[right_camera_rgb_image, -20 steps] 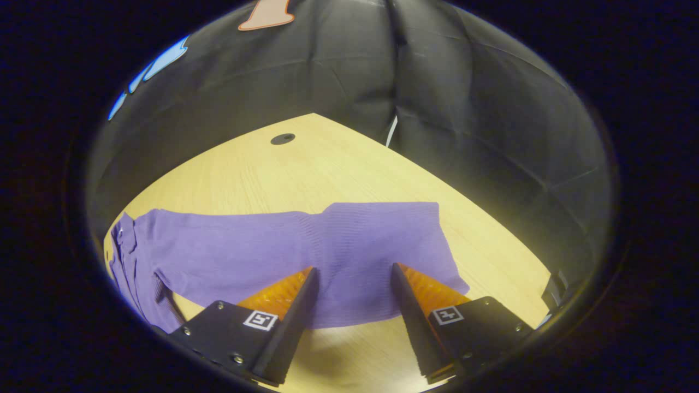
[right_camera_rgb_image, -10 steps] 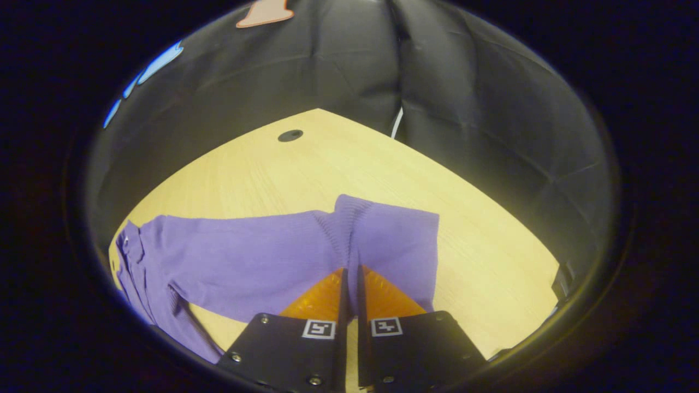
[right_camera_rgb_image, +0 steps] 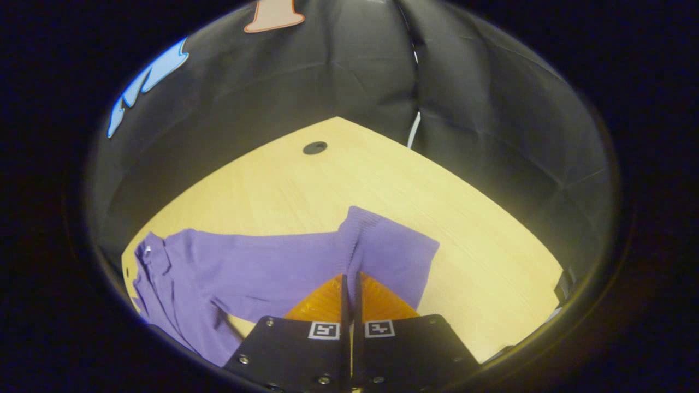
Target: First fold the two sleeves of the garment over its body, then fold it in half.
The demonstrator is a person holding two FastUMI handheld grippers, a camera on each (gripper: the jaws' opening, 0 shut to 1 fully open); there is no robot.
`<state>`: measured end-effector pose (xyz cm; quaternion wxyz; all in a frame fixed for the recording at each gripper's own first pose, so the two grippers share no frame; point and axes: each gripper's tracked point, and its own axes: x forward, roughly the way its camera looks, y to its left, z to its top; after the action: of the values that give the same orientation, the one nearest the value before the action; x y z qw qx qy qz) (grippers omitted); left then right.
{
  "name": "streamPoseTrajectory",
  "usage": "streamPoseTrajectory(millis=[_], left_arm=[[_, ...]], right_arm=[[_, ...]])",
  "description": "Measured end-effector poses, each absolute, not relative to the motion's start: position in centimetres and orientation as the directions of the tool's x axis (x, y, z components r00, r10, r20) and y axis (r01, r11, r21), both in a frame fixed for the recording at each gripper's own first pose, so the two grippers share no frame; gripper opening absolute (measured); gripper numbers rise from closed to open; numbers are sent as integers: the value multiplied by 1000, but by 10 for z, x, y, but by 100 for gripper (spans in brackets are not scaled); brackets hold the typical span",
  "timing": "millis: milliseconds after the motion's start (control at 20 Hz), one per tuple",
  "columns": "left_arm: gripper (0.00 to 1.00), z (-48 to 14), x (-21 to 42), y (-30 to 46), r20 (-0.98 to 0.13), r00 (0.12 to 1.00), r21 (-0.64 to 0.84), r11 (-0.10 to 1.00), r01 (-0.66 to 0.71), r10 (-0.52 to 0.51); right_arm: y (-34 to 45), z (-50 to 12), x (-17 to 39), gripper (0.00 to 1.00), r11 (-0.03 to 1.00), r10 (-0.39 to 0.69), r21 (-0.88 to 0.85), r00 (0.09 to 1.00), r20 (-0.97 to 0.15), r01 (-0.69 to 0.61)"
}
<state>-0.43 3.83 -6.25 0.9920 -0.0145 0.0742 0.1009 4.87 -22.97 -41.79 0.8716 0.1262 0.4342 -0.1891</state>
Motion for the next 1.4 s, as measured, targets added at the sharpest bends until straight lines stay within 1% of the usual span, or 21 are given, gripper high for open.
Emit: streamPoseTrajectory(millis=[250,400,550,950,1100,1200,1400], left_arm=[[94,-67,-24,58,-147,963,-28,973,-231,224],[94,-72,-40,76,-151,955,-24,965,-260,254],[94,-75,-56,97,-154,946,-25,956,-294,287],[94,-78,-105,166,-158,906,-10,917,-398,392],[94,-80,-125,191,-163,889,-1,900,-435,429],[94,-83,-142,211,-166,872,23,885,-464,461],[94,-85,-176,252,-172,827,40,843,-537,535]], right_arm=[[-151,-380,86,2,949,-98,123,641,-761,292],[-92,-364,103,2,968,-7,164,673,-740,191],[-32,-355,110,2,978,82,191,686,-723,85],[116,-355,107,2,956,265,280,652,-710,-84],[177,-365,97,2,939,341,295,612,-713,-179],[210,-375,88,2,928,373,293,581,-723,-232],[265,-398,70,2,906,419,306,517,-746,-292]])
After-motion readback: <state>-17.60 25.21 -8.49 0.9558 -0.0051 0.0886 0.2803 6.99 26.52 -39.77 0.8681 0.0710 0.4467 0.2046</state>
